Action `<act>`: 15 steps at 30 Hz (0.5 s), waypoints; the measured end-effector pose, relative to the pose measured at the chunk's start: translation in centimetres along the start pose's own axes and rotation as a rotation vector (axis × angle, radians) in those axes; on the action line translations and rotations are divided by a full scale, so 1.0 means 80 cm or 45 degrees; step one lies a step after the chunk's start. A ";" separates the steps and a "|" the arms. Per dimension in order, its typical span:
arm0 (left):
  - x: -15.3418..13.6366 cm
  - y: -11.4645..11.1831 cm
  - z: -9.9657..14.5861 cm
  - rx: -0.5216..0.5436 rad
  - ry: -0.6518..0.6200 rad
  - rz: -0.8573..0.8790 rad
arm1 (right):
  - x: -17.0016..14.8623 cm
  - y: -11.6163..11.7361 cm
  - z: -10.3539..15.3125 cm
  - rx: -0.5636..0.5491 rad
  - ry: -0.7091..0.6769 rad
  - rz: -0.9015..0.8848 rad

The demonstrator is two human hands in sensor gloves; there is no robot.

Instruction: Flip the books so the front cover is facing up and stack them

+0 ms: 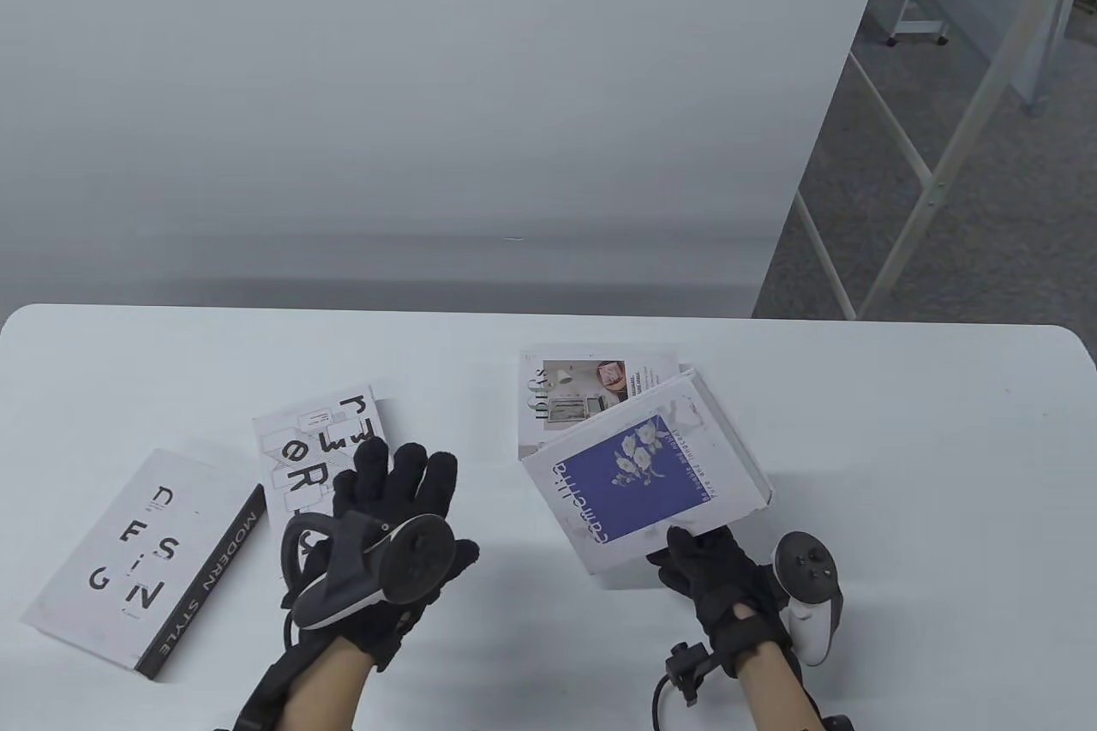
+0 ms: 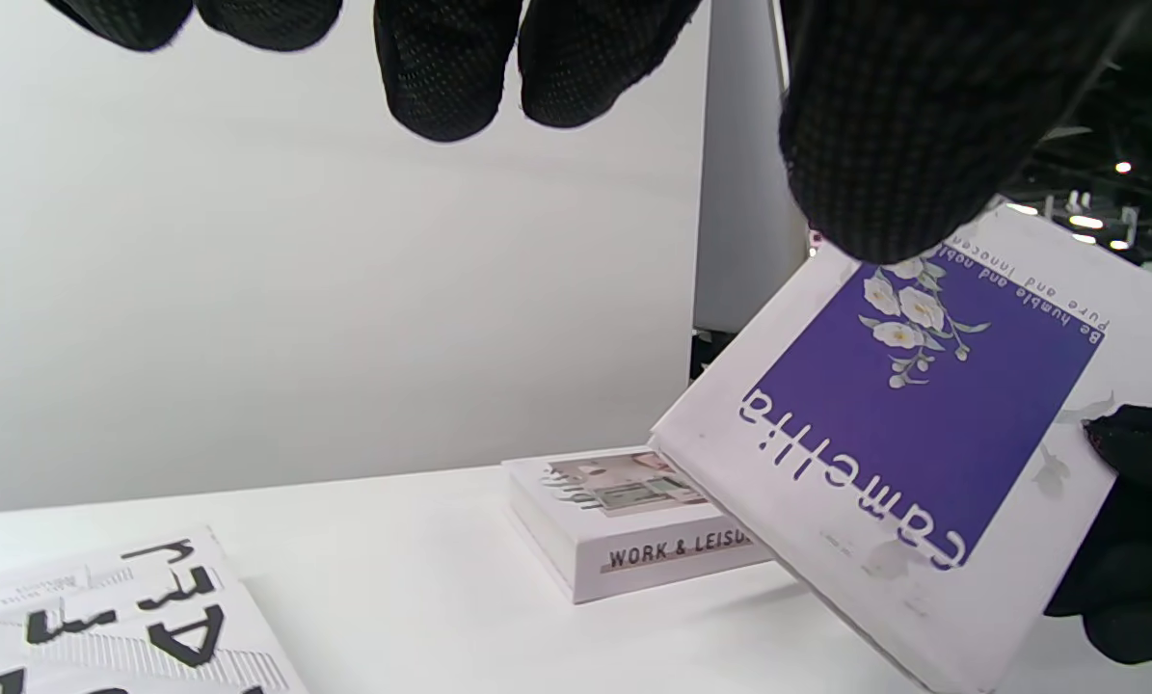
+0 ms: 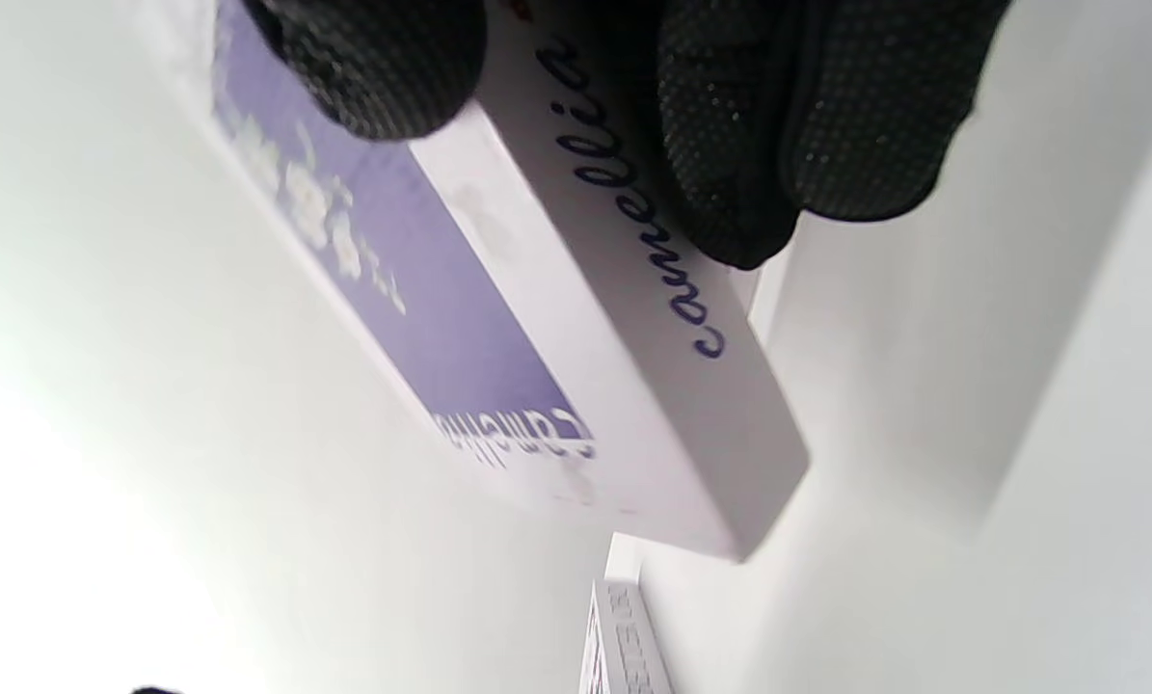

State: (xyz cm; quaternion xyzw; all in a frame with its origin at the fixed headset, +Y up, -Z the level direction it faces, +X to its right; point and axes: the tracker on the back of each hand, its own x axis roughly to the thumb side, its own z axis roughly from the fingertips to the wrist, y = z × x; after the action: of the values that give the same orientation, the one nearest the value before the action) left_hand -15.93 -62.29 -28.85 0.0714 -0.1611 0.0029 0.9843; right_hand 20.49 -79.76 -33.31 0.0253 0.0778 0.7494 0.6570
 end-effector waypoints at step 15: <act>-0.028 0.028 0.017 0.048 0.027 0.111 | -0.029 0.060 -0.059 -0.027 0.368 -0.326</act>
State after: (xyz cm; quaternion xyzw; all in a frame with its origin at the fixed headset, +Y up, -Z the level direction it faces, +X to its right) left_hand -18.54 -60.18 -27.98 0.0829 -0.1534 0.0498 0.9834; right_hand 15.44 -83.04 -37.10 -0.0995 0.1659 0.6563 0.7293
